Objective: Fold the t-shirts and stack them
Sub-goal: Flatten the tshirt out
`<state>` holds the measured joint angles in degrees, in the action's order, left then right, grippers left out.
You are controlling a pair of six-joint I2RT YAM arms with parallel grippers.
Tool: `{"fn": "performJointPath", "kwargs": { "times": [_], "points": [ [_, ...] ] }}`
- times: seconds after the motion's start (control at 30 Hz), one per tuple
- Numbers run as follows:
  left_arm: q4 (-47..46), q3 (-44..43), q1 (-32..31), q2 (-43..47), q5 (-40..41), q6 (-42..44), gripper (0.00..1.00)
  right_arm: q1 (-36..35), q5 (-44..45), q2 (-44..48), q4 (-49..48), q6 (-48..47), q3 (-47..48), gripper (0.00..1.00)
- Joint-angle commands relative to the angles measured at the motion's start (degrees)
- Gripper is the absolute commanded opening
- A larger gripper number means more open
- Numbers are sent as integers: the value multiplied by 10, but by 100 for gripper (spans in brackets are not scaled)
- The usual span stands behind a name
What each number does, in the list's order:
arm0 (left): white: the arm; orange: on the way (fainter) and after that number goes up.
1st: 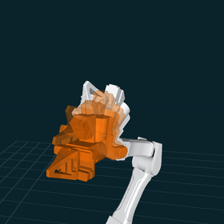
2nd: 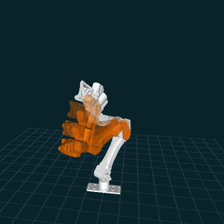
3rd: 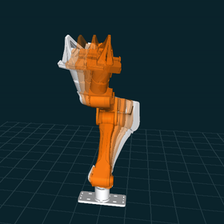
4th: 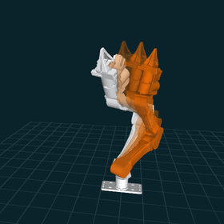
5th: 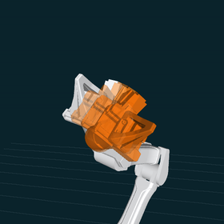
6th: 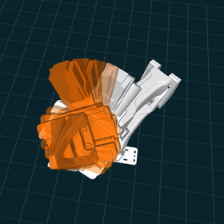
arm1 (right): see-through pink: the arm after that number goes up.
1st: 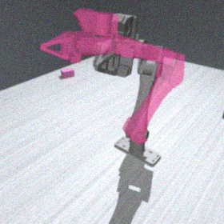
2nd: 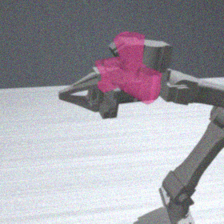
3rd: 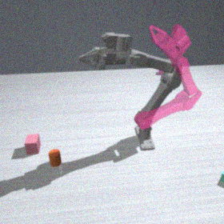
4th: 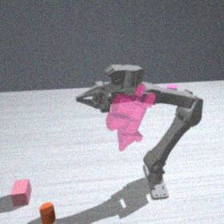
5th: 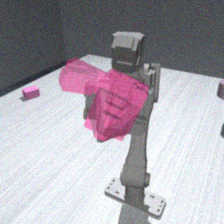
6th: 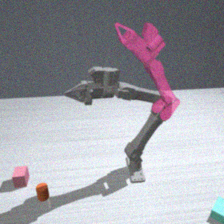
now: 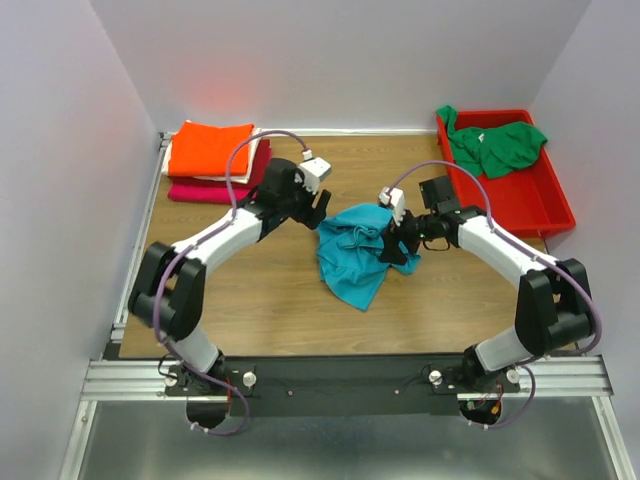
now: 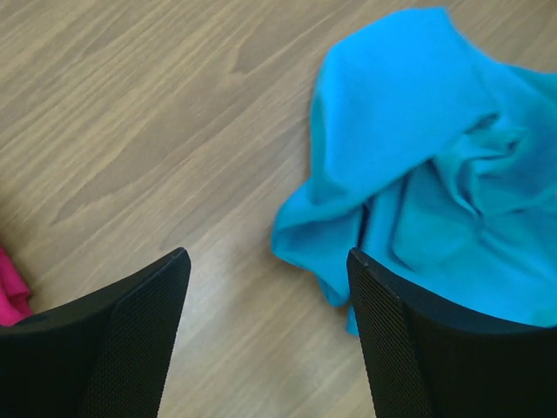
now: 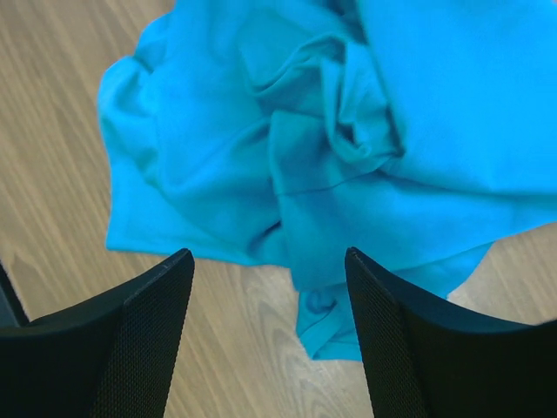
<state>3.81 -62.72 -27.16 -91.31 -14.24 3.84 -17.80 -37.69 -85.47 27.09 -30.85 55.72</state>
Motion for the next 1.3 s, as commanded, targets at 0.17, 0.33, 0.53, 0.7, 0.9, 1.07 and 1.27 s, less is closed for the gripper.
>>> {"fn": "performJointPath", "kwargs": {
  "times": [0.17,0.33,0.53,0.7,0.9,1.07,1.27],
  "points": [
    [136,-130,-56,-131,40,119,75,-22,87,-54,-15,60,55,62],
    [132,-139,-97,-142,42,151,75,-29,90,-61,-23,74,48,52],
    [115,-156,-109,-174,69,166,74,-32,97,-70,-32,90,47,39],
    [124,-192,-112,-211,70,161,61,-32,113,-72,-34,98,53,21],
    [120,-196,-112,-210,73,142,2,-32,122,-56,-34,105,54,1],
    [99,-160,-106,-165,89,123,0,-32,153,-12,-34,101,52,1],
    [76,-78,-76,-35,103,52,0,-31,201,64,-26,79,58,1]
  ]
}}
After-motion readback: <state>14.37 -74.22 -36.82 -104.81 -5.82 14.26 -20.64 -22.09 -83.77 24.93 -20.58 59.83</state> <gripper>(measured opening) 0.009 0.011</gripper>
